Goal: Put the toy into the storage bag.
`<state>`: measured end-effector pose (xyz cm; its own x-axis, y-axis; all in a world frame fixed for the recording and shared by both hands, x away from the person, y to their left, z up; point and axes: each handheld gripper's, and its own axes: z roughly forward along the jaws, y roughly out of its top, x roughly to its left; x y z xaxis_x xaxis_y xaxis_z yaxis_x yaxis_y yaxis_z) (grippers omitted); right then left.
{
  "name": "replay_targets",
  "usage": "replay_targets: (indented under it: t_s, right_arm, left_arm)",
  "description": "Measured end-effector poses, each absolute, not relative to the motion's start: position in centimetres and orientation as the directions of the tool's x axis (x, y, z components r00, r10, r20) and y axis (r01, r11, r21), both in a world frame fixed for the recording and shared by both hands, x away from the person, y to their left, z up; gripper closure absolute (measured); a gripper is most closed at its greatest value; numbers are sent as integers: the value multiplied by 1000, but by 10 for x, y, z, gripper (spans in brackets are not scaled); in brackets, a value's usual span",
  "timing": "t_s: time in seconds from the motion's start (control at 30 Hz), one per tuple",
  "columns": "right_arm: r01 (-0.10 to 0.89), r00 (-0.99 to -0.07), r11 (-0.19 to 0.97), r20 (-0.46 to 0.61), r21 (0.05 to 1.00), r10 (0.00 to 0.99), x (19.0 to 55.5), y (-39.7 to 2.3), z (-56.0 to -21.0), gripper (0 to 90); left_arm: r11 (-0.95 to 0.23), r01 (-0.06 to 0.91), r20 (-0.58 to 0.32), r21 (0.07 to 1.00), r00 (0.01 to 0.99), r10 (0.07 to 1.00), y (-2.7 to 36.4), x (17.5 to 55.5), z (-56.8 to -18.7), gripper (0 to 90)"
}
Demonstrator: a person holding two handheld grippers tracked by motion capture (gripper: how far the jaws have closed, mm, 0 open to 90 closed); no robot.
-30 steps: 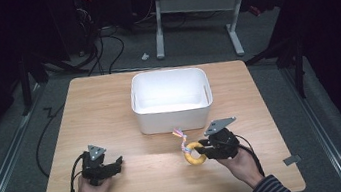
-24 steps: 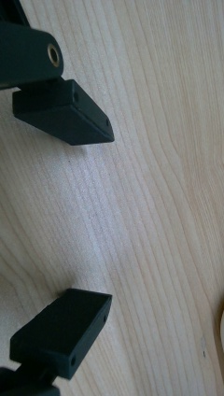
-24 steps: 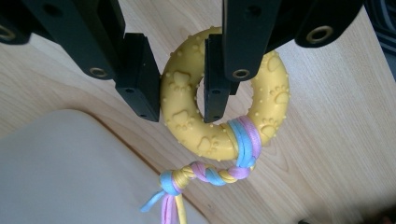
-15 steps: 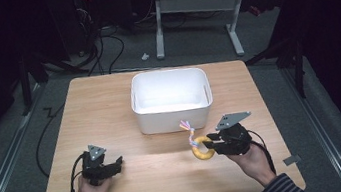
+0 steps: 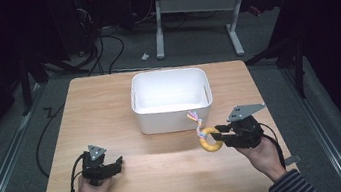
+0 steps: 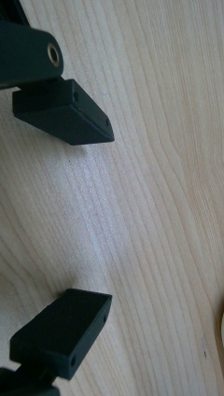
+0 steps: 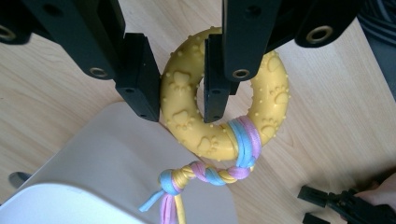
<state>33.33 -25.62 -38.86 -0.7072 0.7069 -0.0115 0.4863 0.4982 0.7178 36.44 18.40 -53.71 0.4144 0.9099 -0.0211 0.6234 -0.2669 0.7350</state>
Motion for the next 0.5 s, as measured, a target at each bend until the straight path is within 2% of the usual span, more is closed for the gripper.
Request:
replay_targets:
  t_s: [0.5]
  right_arm:
    - [466,-694,477,-26,745,720,345,-264,-359,685]
  left_arm:
    - [-271,624,-18,733,416,909,184,364,-537,187]
